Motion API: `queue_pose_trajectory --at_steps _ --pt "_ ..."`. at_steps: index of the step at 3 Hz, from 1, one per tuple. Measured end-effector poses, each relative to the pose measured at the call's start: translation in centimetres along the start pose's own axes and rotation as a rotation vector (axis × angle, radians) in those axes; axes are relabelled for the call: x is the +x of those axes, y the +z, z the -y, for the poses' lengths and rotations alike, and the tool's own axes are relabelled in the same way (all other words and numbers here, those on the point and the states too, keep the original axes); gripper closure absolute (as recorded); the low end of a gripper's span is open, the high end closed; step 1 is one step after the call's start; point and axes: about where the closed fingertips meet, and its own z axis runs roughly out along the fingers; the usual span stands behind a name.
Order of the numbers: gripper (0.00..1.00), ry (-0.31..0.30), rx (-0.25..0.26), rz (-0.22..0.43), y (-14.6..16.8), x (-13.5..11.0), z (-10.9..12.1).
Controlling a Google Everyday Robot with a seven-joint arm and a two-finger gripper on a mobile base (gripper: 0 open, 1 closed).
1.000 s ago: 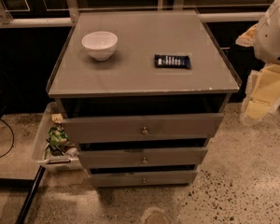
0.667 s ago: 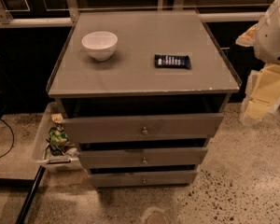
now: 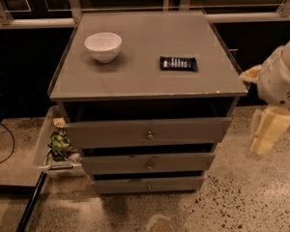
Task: Open middle drawer
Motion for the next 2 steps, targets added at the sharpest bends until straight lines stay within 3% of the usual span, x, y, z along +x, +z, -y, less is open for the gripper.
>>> queue_pose_trajectory --at_steps 1,2 --pt "0.00 -0.065 -0.023 0.033 5.5 1.7 -2.4" --pt "0.00 -0.148 -0.008 0.080 11.3 4.0 -3.1"
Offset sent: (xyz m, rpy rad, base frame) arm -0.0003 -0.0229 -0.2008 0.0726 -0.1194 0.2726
